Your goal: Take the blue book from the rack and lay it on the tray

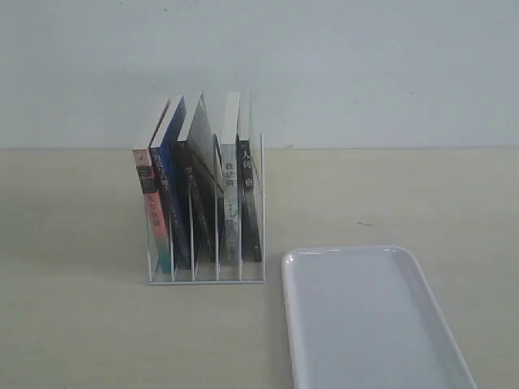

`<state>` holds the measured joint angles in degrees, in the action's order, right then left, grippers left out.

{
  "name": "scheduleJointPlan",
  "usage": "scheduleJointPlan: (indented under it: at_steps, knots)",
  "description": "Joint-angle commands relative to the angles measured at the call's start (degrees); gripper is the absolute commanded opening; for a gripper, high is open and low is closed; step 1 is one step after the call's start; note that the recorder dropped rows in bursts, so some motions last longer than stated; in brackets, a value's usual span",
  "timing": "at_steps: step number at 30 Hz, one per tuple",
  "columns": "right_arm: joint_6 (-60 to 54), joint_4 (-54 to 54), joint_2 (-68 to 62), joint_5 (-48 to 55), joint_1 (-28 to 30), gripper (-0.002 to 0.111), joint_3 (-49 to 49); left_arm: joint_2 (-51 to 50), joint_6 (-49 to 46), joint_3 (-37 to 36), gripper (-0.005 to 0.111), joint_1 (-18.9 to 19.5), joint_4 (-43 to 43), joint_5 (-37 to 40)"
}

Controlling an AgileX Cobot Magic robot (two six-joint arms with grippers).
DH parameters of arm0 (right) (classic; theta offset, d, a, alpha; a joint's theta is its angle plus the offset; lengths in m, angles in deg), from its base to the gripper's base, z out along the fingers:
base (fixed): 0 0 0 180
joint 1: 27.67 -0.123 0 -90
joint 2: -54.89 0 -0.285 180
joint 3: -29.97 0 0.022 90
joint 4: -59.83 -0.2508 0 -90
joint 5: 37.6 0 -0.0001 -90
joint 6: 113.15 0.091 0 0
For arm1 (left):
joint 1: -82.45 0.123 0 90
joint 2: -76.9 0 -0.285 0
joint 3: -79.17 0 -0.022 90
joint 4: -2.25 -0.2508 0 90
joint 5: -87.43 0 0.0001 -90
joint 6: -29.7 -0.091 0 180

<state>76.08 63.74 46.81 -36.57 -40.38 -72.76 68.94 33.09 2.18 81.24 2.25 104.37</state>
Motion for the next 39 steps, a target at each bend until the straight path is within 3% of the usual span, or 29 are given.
scheduleJointPlan:
  at_steps: [1, 5, 8, 11, 15, 17, 20, 23, 25, 27, 29, 39]
  knots:
    - [0.66, 0.44, 0.30, -18.00, 0.19, 0.000, -0.05, 0.17, -0.13, -0.23, 0.004, 0.04, 0.63, 0.05]
    - [2.26, -1.00, 0.30, -44.22, 0.19, 0.000, -0.05, 0.17, -0.13, -0.23, 0.004, 0.04, 0.63, 0.05]
    - [2.60, -3.91, 0.30, -40.46, 0.19, 0.000, -6.22, 0.17, -0.13, -0.23, 0.004, 0.04, 0.63, 0.05]
    - [2.60, -3.44, -5.26, -18.14, 0.19, 0.000, -21.86, 0.17, -0.13, -0.23, 0.004, 0.04, 0.63, 0.05]
    - [1.99, -3.44, -30.53, 40.20, 0.19, 0.000, -47.18, 0.17, -0.13, -0.23, 0.004, 0.04, 0.63, 0.05]
    - [1.99, -3.44, -39.55, 50.47, 0.19, 0.000, -50.35, 0.17, -0.13, -0.23, 0.004, 0.04, 0.63, 0.05]
    - [1.12, -2.67, -47.15, 51.60, 0.19, 0.000, -50.51, 0.17, -0.13, -0.23, 0.004, 0.04, 0.63, 0.05]
    - [-3.54, -5.17, -54.52, 45.65, 0.19, 0.000, -51.00, 0.17, -0.13, -0.23, 0.004, 0.04, 0.63, 0.05]
    - [-2.75, -8.85, -55.82, 43.04, 0.19, 0.000, -51.00, 0.17, -0.13, -0.23, 0.004, 0.04, 0.63, 0.05]
    - [-10.43, -17.28, -57.59, 41.63, -0.05, 0.000, -51.78, 0.17, -0.13, -0.23, 0.004, 0.04, 0.63, 0.05]
    - [-18.01, -24.52, -62.06, 44.38, -2.37, 0.000, -55.09, 0.17, -0.13, -0.23, 0.004, 0.04, 0.63, 0.05]
    - [-13.64, -17.92, -80.76, 45.38, -19.98, 0.000, -74.24, 0.17, -0.13, -0.23, 0.004, 0.04, 0.63, 0.05]
